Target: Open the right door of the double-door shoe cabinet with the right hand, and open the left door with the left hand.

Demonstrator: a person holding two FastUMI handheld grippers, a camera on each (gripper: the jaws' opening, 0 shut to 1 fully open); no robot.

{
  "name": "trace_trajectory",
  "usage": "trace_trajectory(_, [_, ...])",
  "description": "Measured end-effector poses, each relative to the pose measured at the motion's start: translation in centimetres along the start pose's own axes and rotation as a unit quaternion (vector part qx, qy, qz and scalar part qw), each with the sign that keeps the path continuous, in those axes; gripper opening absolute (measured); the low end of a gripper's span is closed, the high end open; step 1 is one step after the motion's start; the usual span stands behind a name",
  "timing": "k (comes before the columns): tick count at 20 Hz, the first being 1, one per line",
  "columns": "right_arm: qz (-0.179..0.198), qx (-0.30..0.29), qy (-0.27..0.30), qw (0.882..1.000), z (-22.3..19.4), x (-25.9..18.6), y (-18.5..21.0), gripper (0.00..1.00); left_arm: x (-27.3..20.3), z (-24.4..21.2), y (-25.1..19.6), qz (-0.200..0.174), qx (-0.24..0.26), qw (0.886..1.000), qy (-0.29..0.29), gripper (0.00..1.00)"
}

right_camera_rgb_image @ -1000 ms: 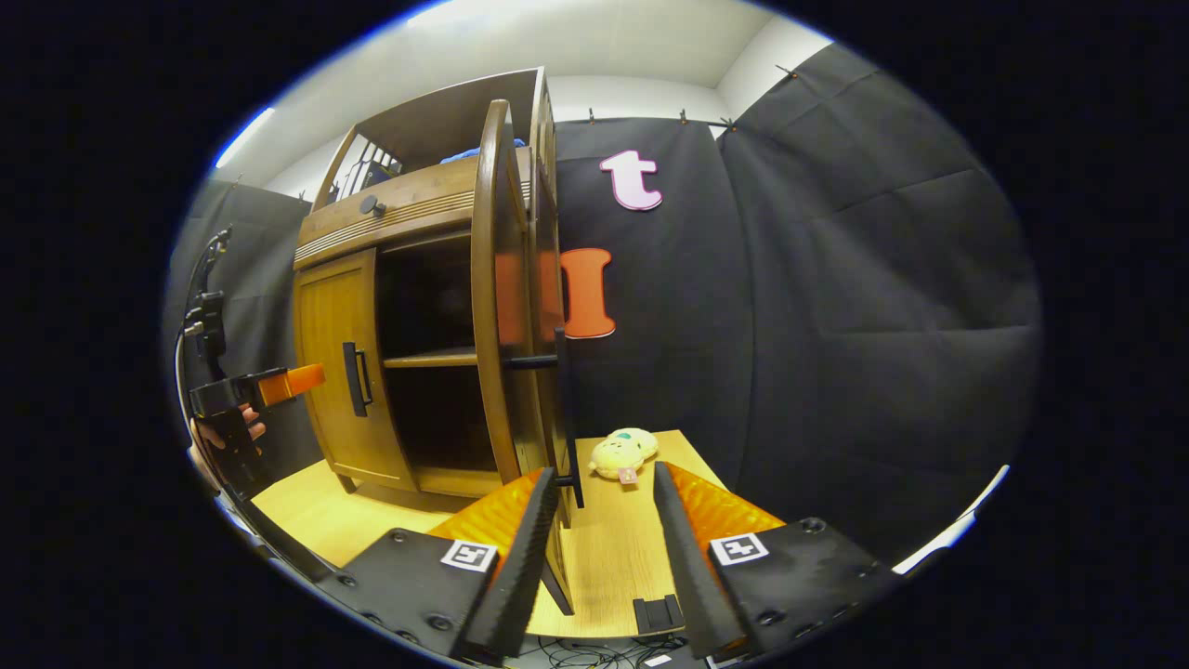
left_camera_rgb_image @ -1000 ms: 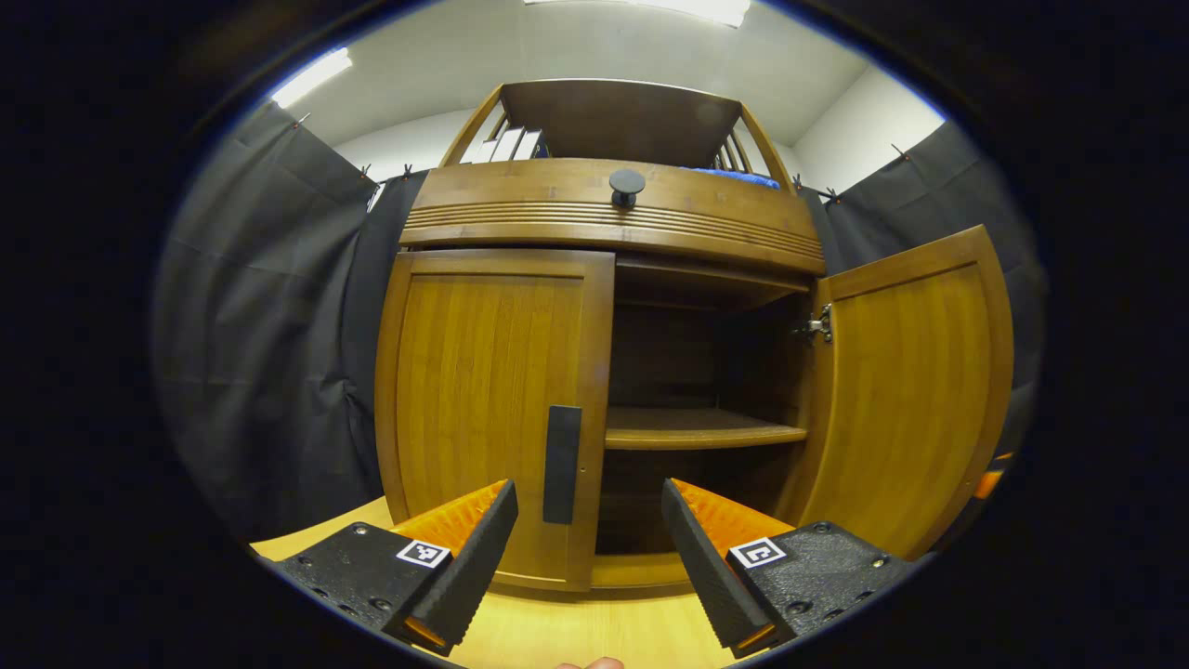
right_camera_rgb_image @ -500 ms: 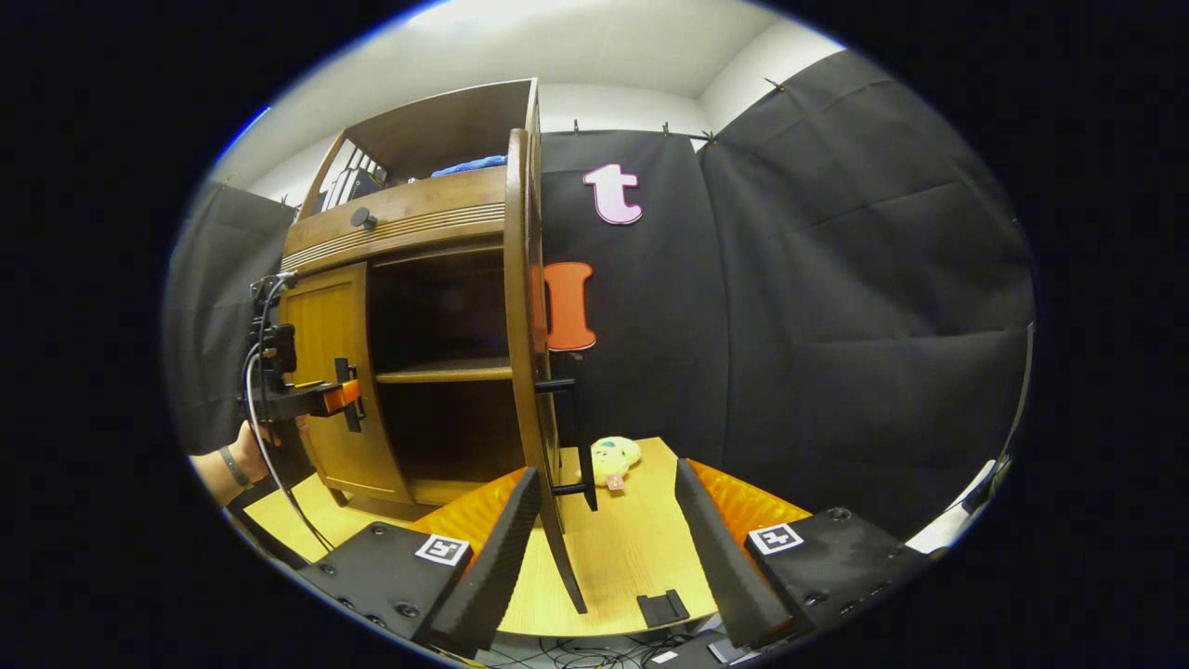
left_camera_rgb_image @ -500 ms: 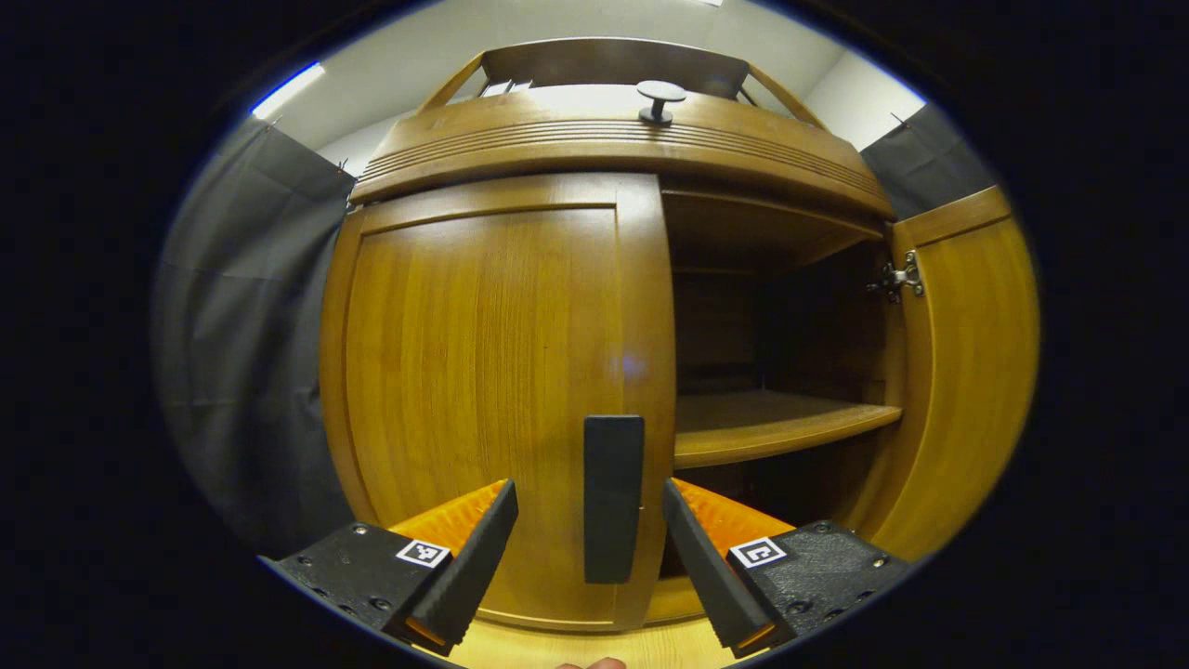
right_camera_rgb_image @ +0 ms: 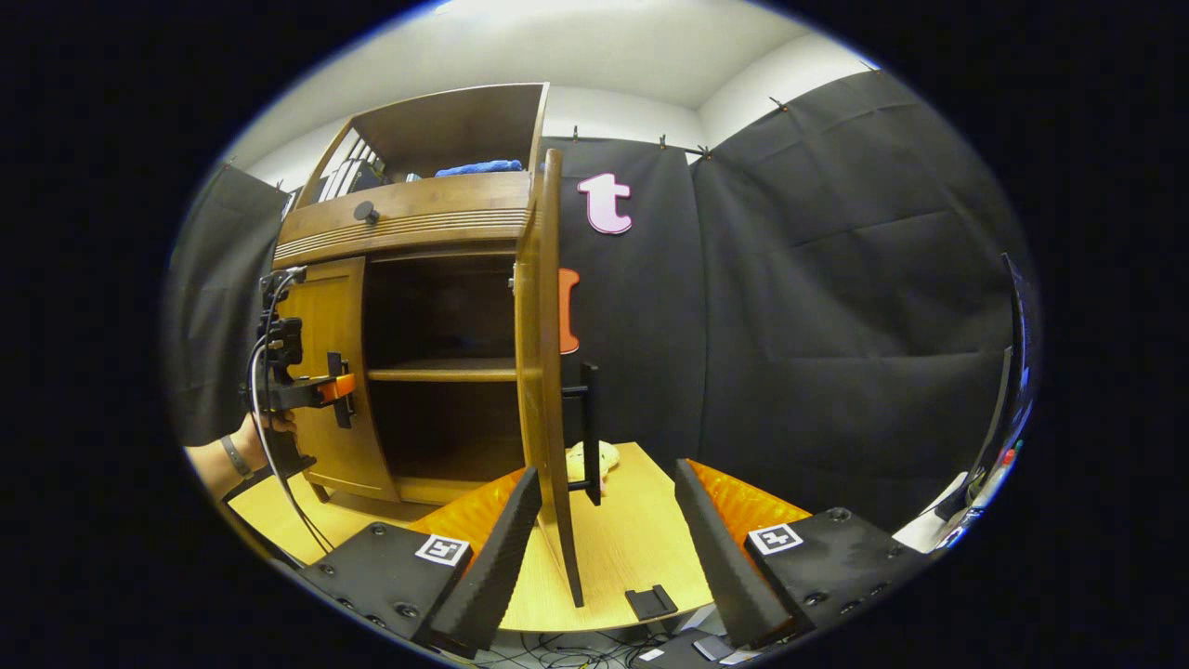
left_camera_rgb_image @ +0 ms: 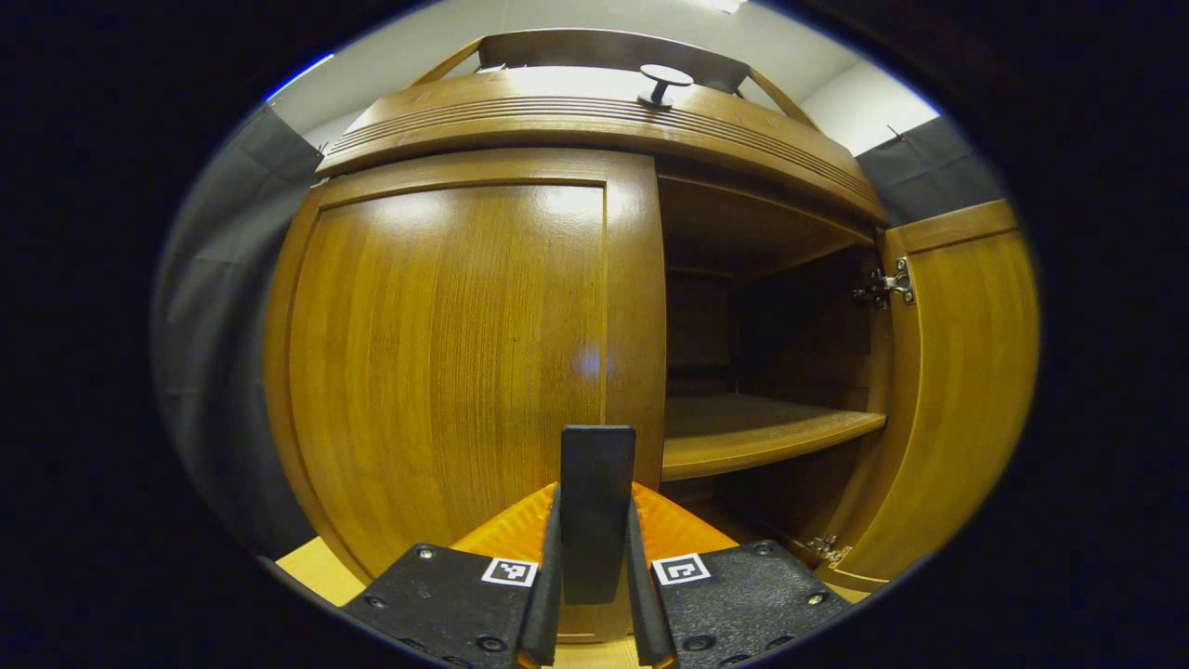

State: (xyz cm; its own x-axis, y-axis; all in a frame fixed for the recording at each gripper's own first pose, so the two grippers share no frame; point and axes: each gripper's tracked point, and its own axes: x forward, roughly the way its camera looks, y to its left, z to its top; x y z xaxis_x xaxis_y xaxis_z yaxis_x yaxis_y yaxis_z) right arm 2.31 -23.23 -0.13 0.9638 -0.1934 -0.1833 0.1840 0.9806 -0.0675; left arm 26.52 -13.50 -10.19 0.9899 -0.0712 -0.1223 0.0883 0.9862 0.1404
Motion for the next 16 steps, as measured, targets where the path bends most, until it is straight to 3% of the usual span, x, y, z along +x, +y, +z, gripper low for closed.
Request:
trace_trajectory(4, [0.014, 0.000, 0.008, 1.000, -0.4, -0.1, 1.3, 0.83, -0.9, 0.3, 0.3, -0.002, -0.013, 1.000, 0.019, 0.30])
trace_trajectory(6, [0.023, -0.002, 0.005, 1.000, -0.2, 0.0, 1.9, 1.00, -2.6, 0.4, 0.4, -0.002, -0.009, 1.000, 0.019, 0.29])
trace_trajectory(7, [0.025, -0.003, 0.003, 1.000, -0.1, 0.0, 2.0, 0.93, -3.7, 0.4, 0.6, -0.002, -0.007, 1.000, 0.018, 0.29])
trace_trajectory(12, [0.040, 0.001, 0.000, 0.999, -0.1, 0.6, 2.6, 0.93, -8.4, 0.8, 2.1, -0.002, -0.022, 1.000, 0.018, 0.29])
trace_trajectory(16, [0.054, 0.012, -0.004, 0.998, 0.2, 0.9, 2.9, 0.93, -12.3, 1.0, 4.3, 0.027, -0.024, 0.999, 0.024, 0.29])
